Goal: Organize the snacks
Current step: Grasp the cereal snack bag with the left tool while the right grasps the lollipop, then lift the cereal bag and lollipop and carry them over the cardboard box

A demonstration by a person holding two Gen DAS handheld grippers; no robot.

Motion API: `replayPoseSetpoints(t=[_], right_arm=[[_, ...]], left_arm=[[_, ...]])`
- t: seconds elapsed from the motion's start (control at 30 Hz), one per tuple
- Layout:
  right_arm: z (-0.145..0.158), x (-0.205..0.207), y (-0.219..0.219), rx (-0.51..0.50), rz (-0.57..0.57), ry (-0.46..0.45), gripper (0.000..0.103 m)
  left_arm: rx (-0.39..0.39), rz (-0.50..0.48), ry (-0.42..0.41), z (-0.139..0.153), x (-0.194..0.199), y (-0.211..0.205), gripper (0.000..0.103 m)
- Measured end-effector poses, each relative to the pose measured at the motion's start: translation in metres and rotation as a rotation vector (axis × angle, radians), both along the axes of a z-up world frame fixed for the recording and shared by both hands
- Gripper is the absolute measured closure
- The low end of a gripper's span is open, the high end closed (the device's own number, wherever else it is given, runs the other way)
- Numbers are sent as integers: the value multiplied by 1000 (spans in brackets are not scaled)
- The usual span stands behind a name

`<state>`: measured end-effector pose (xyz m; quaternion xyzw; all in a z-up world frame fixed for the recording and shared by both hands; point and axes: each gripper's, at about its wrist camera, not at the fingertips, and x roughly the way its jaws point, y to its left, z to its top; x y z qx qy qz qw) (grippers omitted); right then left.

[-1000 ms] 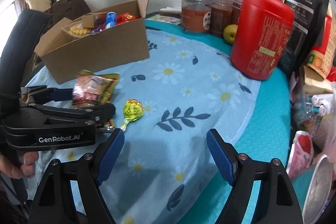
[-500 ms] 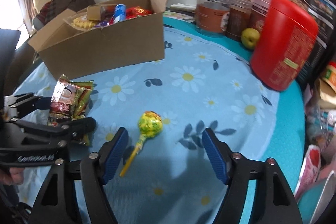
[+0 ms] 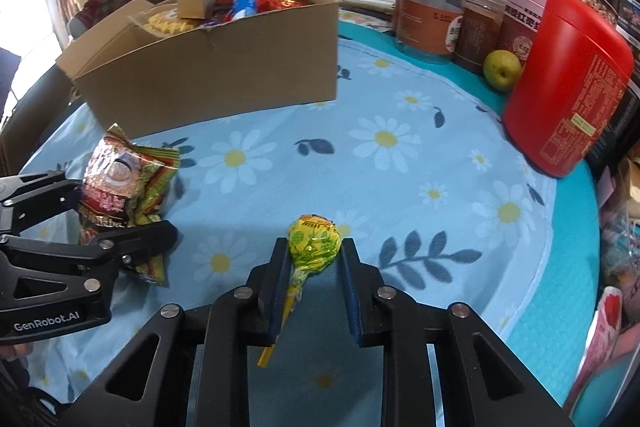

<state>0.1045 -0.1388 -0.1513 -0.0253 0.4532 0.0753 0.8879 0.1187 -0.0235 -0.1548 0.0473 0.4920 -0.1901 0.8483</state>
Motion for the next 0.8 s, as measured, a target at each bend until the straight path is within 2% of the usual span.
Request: replayPoseSetpoints(t=[0.33, 0.8], right_arm=[[2, -40, 11, 18, 48, 13, 78], [-1, -104, 23, 25, 85, 41, 78]], left_arm=[[-9, -12, 32, 10, -39, 14, 51], [2, -83, 56, 13, -99, 19, 51]])
